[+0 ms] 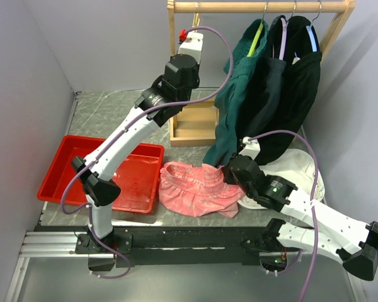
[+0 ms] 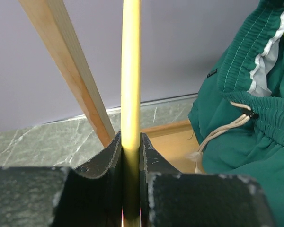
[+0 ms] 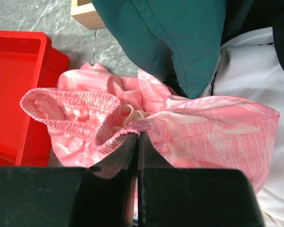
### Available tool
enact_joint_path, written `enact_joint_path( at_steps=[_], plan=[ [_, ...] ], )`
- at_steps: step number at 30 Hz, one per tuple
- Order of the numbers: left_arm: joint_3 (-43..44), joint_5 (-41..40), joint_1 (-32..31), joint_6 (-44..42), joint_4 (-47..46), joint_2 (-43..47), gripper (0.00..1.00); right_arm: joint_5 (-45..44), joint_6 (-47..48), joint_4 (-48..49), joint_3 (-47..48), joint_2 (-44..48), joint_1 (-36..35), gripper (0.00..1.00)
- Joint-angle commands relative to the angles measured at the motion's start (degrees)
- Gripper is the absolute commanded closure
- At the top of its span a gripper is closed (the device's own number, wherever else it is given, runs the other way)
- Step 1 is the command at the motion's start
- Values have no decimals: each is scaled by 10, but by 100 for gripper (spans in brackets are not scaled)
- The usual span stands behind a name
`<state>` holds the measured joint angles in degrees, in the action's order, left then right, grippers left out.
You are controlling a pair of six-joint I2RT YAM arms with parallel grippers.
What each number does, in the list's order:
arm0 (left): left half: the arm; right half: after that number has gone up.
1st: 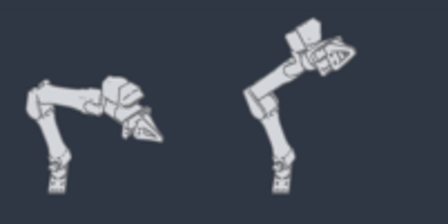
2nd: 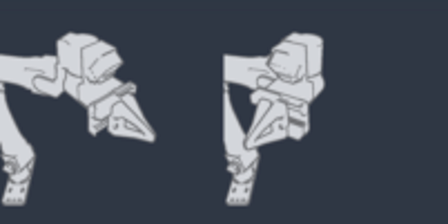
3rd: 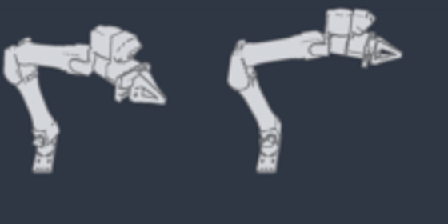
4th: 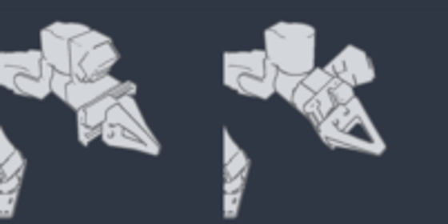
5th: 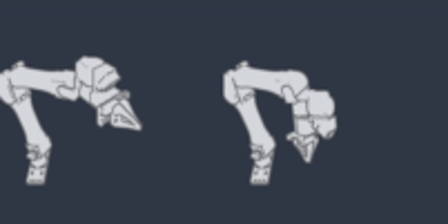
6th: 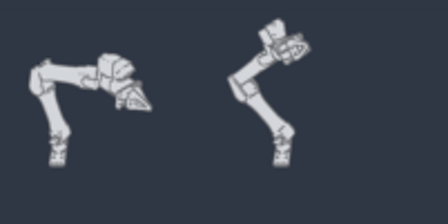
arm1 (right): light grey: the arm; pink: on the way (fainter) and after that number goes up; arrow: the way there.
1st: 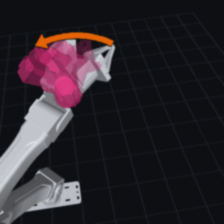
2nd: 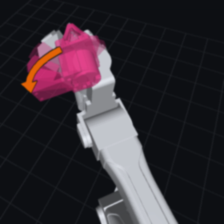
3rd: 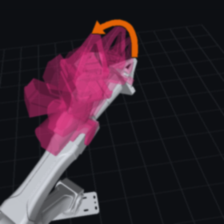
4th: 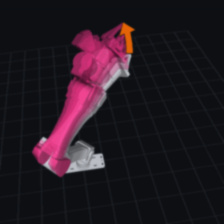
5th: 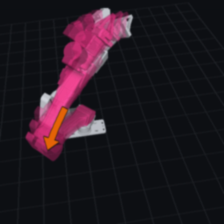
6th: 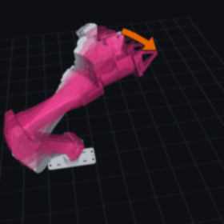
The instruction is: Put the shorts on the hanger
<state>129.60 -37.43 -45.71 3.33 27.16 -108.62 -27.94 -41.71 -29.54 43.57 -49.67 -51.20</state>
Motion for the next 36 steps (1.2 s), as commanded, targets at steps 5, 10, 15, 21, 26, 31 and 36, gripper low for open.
enact_joint_path(
  at_steps=[5, 10, 15, 21, 26, 31, 36],
  plan=[
    [-47, -8, -4, -18, -98, 92, 99, -5, 3, 24, 7, 12, 2, 97],
    [-63, 4, -5, 3, -82, 103, 99, -6, 1, 22, 3, 23, 2, 98],
    [-124, -3, -9, 21, -93, 143, 99, -11, 1, 17, 1, 33, 2, 98],
    [-176, -5, -11, 77, -70, 186, 99, -13, -2, 14, -2, 39, 2, 99],
    [-212, 19, -15, 118, -26, 218, 99, -18, -2, 14, -4, 45, 2, 99],
    [-295, 64, -17, 131, -18, 290, 99, -26, -2, 9, -2, 46, 2, 100],
    [-417, 171, -17, 118, -11, 377, 99, -30, -2, 8, -2, 47, 3, 100]
  ],
)
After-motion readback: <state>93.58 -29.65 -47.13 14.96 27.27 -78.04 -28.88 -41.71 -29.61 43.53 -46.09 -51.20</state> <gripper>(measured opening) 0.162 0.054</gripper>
